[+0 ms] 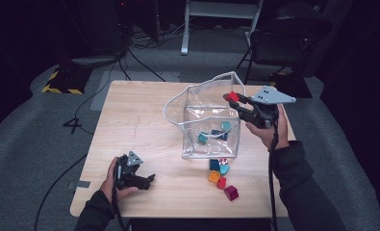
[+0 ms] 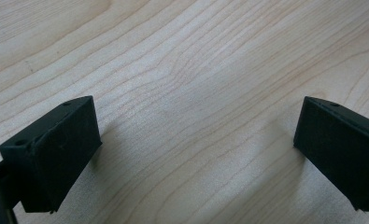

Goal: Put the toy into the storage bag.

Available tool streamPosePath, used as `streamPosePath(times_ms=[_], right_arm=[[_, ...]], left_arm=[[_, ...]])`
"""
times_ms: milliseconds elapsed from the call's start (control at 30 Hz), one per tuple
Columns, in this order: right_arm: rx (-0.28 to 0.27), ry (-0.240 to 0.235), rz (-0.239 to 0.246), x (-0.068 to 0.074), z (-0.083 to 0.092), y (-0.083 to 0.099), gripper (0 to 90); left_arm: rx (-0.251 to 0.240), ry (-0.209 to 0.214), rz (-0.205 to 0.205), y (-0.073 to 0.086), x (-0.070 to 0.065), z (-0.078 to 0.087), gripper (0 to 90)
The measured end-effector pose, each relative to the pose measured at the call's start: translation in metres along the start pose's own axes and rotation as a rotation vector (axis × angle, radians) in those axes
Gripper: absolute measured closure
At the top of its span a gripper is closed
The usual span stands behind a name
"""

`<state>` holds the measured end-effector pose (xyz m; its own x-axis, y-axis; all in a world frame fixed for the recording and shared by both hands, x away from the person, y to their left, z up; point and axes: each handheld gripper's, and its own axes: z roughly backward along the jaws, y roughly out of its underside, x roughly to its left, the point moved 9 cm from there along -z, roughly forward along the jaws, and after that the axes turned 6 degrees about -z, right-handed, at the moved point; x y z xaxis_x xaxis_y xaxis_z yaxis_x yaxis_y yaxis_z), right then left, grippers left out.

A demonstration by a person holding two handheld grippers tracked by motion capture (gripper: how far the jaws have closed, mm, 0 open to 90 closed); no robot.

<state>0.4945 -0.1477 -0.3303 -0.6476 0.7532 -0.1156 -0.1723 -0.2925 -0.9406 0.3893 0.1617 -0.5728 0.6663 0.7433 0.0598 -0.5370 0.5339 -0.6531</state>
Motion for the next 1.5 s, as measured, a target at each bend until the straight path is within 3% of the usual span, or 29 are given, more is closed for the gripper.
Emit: streamPosePath(times_ms=[67, 133, 433, 700, 1000, 1267, 1367, 1433, 1500], right_arm=[[0.022, 0.037, -0.008, -0.003, -0.006, 0.003, 55.9], [0.044, 0.081, -0.017, -0.005, -0.011, 0.008, 52.8], [0.028, 0.062, -0.033, -0.003, -0.005, 0.015, 45.8], [-0.010, 0.026, -0.043, 0.003, 0.024, 0.024, 42.7], [0.003, -0.023, -0.011, 0.019, 0.057, 0.063, 41.2], [0.061, -0.079, -0.016, 0.037, 0.074, 0.111, 39.8], [0.097, -0.124, -0.009, 0.045, 0.079, 0.135, 35.8], [0.111, -0.178, -0.012, 0.052, 0.082, 0.149, 35.1], [0.142, -0.198, 0.014, 0.057, 0.084, 0.163, 32.4]], left_arm=[[0.000, 0.000, 0.000, 0.000, 0.000, 0.000, 0.6], [0.000, 0.000, 0.000, 0.000, 0.000, 0.000, 0.6], [0.000, 0.000, 0.000, 0.000, 0.000, 0.000, 0.6], [0.000, 0.000, 0.000, 0.000, 0.000, 0.000, 0.6], [0.000, 0.000, 0.000, 0.000, 0.000, 0.000, 0.6], [0.000, 0.000, 0.000, 0.000, 0.000, 0.000, 0.6], [0.000, 0.000, 0.000, 0.000, 0.000, 0.000, 0.6], [0.000, 0.000, 0.000, 0.000, 0.000, 0.000, 0.6], [0.000, 0.000, 0.000, 0.000, 0.000, 0.000, 0.6]])
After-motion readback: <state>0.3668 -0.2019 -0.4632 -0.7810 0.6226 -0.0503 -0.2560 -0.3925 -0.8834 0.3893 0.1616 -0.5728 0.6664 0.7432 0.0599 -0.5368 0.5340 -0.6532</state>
